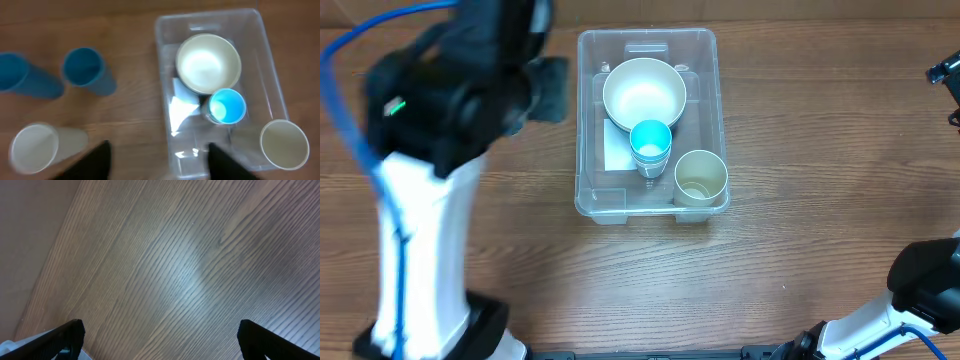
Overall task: Pack container
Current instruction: 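Reach the left gripper to the second cream cup and grasp it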
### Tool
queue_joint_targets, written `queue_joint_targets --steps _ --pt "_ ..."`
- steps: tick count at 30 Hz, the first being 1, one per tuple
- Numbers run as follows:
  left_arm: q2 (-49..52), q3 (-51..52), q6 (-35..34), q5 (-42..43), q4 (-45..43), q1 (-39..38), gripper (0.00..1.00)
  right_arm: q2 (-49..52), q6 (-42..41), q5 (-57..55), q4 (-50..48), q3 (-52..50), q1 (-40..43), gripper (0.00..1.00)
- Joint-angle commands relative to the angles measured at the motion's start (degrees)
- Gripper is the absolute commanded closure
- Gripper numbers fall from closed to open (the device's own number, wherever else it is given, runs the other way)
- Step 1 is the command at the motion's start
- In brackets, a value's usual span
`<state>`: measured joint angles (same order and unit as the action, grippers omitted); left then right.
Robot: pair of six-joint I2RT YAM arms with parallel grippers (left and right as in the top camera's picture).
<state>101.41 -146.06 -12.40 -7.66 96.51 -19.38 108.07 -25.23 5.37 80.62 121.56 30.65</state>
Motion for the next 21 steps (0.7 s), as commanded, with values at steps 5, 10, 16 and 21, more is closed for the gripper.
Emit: queue_joint_targets --steps 5,10,16,21 --pt "-13.29 26.88 -7.15 -9.68 0.28 11.37 0.29 -0.24 -0.13 -0.13 -0.33 1.29 -0.04 0.0" --pt "-13.29 37.29 -6.78 -8.85 -6.73 22.67 0.17 -0.24 -0.13 -0.13 -0.33 1.29 -0.04 0.0" --pt "-12.92 50.16 -3.85 -6.05 -20.59 28.74 0.15 -0.24 -0.13 -0.13 -0.33 1.29 -0.04 0.0" --pt "-12.59 56.17 -2.16 -4.42 -27.17 28.83 0.14 -0.24 -0.13 -0.13 -0.33 1.29 -0.04 0.0"
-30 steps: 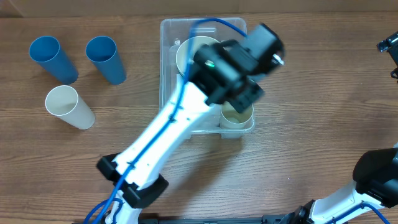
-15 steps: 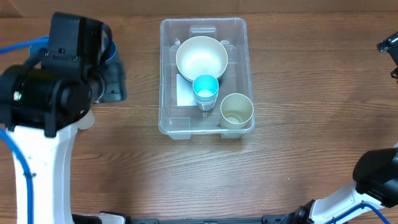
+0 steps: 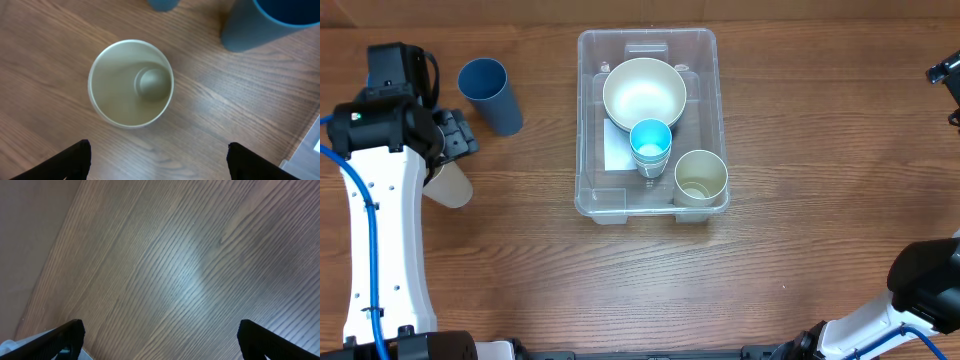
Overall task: Pack container
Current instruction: 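Reach the left gripper to the second cream cup and grasp it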
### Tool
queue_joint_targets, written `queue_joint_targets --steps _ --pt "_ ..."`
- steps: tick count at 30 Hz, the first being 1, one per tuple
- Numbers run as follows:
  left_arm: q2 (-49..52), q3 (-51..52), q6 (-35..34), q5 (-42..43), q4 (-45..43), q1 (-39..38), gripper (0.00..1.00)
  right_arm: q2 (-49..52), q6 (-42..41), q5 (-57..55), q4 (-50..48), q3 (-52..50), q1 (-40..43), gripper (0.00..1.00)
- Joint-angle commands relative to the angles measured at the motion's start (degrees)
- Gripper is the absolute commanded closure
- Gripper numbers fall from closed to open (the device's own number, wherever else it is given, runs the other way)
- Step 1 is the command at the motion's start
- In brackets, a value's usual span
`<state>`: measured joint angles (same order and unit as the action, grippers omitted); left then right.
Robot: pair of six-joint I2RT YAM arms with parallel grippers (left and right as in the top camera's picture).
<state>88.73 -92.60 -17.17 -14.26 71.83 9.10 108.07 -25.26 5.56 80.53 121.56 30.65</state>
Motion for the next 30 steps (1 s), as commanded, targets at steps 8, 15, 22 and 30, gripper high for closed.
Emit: queue_joint_targets --steps 8,15,22,30 --pt "0.11 10.36 5.64 1.84 -15.85 0.35 0.14 -0.24 -0.11 -0.33 -0.24 1.29 -0.04 0.0" --pt "1.97 15.34 6.88 1.64 -20.09 0.37 0.21 -0.24 -0.11 -0.33 -0.24 1.29 -0.04 0.0" --pt "8.02 15.5 6.45 1.64 -19.65 1.64 0.46 -0.24 -0.11 -0.33 -0.26 1.29 -0.04 0.0" --pt "8.74 15.17 4.57 6.93 -18.14 3.45 0.96 -0.24 -0.11 -0.33 -0.24 1.29 -0.04 0.0"
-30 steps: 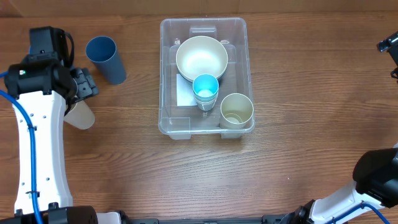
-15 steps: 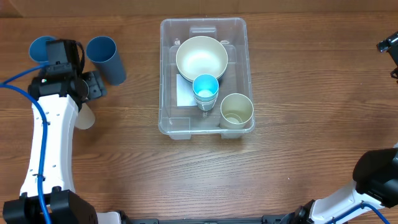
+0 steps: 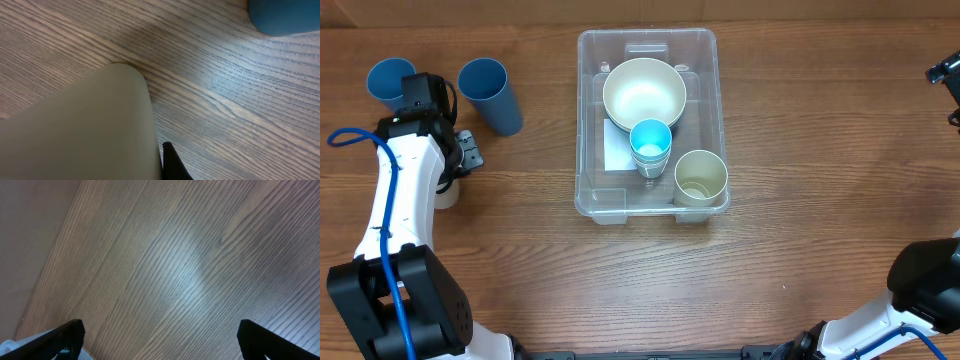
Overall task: Pack container
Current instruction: 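Reach the left gripper to the second cream cup and grasp it, then lower the second cream cup into the first cream cup and release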
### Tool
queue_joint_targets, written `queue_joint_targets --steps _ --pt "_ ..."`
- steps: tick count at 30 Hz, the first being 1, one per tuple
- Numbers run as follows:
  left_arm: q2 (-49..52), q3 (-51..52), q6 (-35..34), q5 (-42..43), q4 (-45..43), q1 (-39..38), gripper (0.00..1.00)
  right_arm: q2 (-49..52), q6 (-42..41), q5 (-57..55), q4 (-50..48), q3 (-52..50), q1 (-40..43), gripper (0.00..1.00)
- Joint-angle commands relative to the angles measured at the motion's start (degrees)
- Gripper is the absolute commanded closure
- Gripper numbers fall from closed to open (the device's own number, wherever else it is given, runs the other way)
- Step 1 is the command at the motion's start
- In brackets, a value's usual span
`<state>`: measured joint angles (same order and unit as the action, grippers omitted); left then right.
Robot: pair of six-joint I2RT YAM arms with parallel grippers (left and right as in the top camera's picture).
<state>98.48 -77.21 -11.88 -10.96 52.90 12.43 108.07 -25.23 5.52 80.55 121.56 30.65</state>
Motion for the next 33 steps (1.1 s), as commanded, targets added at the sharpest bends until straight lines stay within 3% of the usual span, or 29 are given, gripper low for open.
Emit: queue_joint_targets --steps 1,8,13,17,26,33 --pt "-1.77 -0.52 -0.17 5.01 1.2 -0.09 0.96 -0.24 -0.13 -0.28 -0.26 1.29 -0.04 0.0" --pt "-11.5 -11.02 3.17 12.76 9.38 -5.7 0.96 -0.24 -0.13 -0.28 -0.26 1.29 -0.04 0.0" --pt "-20.37 -25.94 5.14 14.6 12.81 -17.35 0.96 -0.24 -0.13 -0.28 -0.26 1.29 -0.04 0.0" --pt "-25.53 -29.83 6.56 19.41 6.05 -30.75 0.96 -0.24 -0.13 -0.28 -0.26 1.29 -0.04 0.0" --pt "-14.95 -29.81 17.42 26.03 3.02 -54.14 0.96 -0.24 -0.13 -0.28 -0.26 1.29 -0.04 0.0" --pt "-11.58 -32.5 16.52 19.47 5.4 -56.22 0.96 -0.24 -0.13 -0.28 -0.26 1.29 -0.04 0.0"
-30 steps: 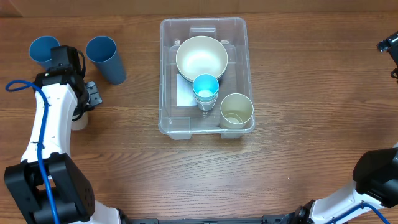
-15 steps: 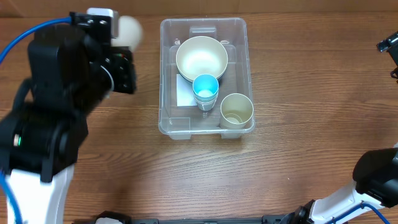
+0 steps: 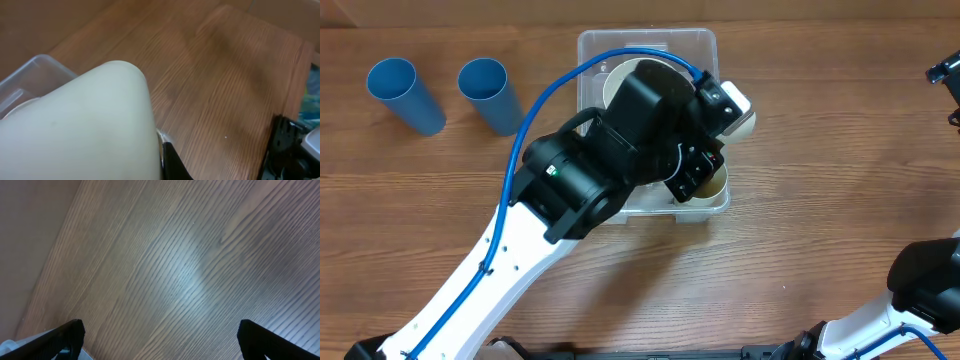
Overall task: Pack container
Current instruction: 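Lower the second cream cup into the first cream cup and release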
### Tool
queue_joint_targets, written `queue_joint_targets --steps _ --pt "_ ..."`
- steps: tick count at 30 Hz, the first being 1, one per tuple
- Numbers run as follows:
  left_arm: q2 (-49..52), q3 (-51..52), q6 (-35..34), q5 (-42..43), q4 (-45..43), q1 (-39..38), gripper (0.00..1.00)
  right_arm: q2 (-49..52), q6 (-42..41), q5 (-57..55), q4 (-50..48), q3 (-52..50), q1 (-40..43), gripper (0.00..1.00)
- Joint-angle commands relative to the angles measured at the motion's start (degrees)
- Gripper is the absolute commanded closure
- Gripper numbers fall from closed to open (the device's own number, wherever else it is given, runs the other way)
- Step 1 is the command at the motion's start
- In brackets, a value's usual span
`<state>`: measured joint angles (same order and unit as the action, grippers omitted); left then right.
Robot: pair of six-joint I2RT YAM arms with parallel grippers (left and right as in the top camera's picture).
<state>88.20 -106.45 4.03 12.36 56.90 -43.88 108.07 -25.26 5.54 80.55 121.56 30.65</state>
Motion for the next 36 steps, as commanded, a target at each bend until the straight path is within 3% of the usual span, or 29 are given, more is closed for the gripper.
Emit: queue_joint_targets --steps 1,3,14,21,27,36 --pt "-1.31 -5.68 0.57 -6.43 3.17 0.13 0.96 -0.24 -0.11 -0.31 -0.28 1.29 -0.04 0.0" --pt "-1.22 -10.51 0.46 -10.19 5.88 0.24 0.96 -0.24 -0.11 -0.31 -0.28 1.29 -0.04 0.0" --pt "7.48 -30.01 -2.36 -10.43 17.97 0.39 0.96 -0.24 -0.11 -0.31 -0.26 1.29 -0.04 0.0" --pt "15.76 -30.25 -0.79 -7.63 23.12 0.33 0.96 -0.24 -0.11 -0.31 -0.26 1.29 -0.04 0.0" --pt "16.81 -30.21 -0.52 -2.95 28.98 -0.11 0.96 -0.24 -0.11 -0.31 -0.28 1.29 -0.04 0.0" --pt "18.93 -30.18 1.33 -0.2 30.8 -2.45 0.96 -0.24 -0.11 -0.31 -0.26 1.29 -0.04 0.0"
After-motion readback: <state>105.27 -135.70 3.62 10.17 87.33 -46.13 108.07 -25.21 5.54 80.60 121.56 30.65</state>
